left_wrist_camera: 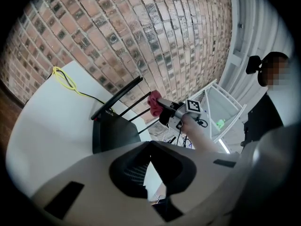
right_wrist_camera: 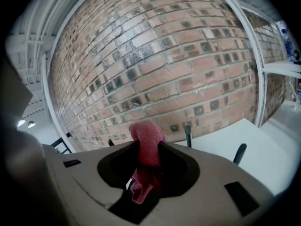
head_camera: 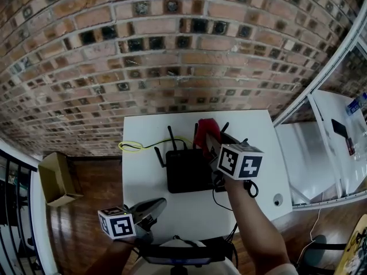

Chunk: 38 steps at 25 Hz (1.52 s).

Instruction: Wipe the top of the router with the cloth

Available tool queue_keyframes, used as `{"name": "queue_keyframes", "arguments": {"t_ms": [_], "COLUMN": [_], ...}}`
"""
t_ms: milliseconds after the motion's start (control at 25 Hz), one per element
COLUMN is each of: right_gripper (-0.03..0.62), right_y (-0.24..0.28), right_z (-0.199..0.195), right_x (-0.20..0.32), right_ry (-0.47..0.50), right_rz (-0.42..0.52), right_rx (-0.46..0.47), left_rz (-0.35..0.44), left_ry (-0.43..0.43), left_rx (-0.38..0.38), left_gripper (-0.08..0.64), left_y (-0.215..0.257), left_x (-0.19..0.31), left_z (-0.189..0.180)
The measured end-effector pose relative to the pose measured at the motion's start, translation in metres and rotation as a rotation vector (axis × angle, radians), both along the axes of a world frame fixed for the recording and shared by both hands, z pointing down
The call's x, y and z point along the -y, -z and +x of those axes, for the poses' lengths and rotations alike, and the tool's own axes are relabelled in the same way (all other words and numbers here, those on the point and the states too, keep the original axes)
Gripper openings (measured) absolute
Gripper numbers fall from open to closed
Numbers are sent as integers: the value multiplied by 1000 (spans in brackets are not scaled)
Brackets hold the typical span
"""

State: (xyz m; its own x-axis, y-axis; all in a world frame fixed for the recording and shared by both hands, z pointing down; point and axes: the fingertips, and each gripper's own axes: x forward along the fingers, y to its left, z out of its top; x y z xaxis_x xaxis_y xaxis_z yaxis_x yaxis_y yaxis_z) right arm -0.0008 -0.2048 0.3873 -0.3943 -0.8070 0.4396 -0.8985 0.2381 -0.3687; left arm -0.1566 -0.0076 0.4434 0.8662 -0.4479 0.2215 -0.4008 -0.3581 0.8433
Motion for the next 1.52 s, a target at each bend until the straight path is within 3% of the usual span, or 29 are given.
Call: {"name": "queue_keyframes", "arguments": {"t_ms": [160,680,1520], "right_gripper": [143,142,143], "right_y": [17,-32,-138], "right_z": [-7,-11,-2], "right_x": [15,13,-4], "right_ry": [16,46,29], "right_rz": [30,-79,-325], "right_rx": [-9,-6,-97], "left_rz": [-3,-13,-24], "left_ry": [10,23,32], "left_rx": [7,-9,19], "left_gripper": [23,24,23], "left_y": [-2,-5,-5], "left_x": [-1,5,0], "left_z": [-4,-7,-19]}}
